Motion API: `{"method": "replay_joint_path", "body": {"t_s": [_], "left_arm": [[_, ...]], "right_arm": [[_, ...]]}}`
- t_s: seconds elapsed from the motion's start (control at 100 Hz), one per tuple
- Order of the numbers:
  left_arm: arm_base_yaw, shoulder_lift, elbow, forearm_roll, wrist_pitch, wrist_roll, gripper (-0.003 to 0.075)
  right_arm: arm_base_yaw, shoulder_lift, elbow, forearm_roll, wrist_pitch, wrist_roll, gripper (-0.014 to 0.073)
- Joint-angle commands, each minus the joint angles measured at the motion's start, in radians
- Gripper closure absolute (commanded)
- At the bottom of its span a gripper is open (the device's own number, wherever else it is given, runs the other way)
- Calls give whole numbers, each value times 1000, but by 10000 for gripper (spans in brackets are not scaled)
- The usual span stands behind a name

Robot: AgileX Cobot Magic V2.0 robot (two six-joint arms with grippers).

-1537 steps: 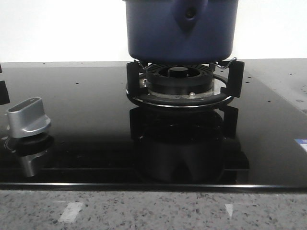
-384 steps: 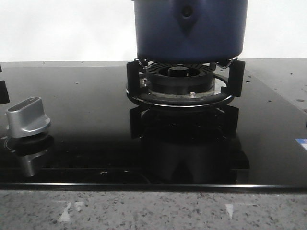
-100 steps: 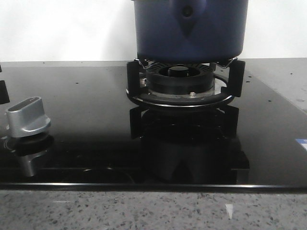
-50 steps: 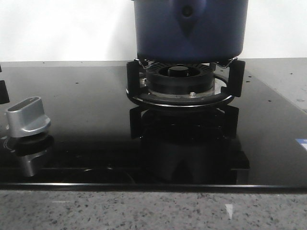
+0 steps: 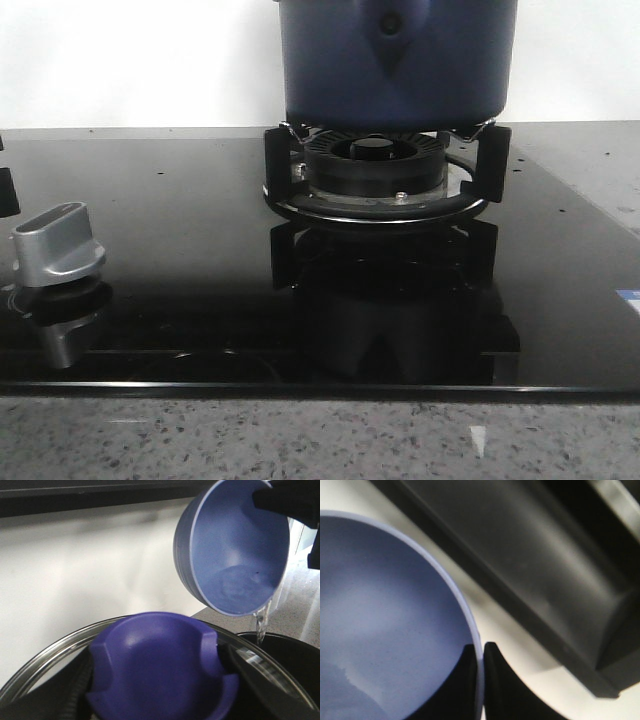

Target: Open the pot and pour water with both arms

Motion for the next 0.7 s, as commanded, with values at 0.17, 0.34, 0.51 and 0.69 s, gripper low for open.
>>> {"method": "replay_joint_path", "body": {"t_s": [0.17,0.34,0.51,0.69], "left_arm": [[2,-41,-30,-85,9,-11,406],[2,-41,-30,-85,9,-11,406],[2,-41,-30,-85,9,-11,406],[2,-41,-30,-85,9,-11,406]], "right_arm": [[-2,-47,-36,-233,-145,5,647],[-2,-47,-36,-353,-214,5,646],[-2,-47,-36,-472,-211,5,639],[-2,-47,-36,-558,-214,5,639]]}}
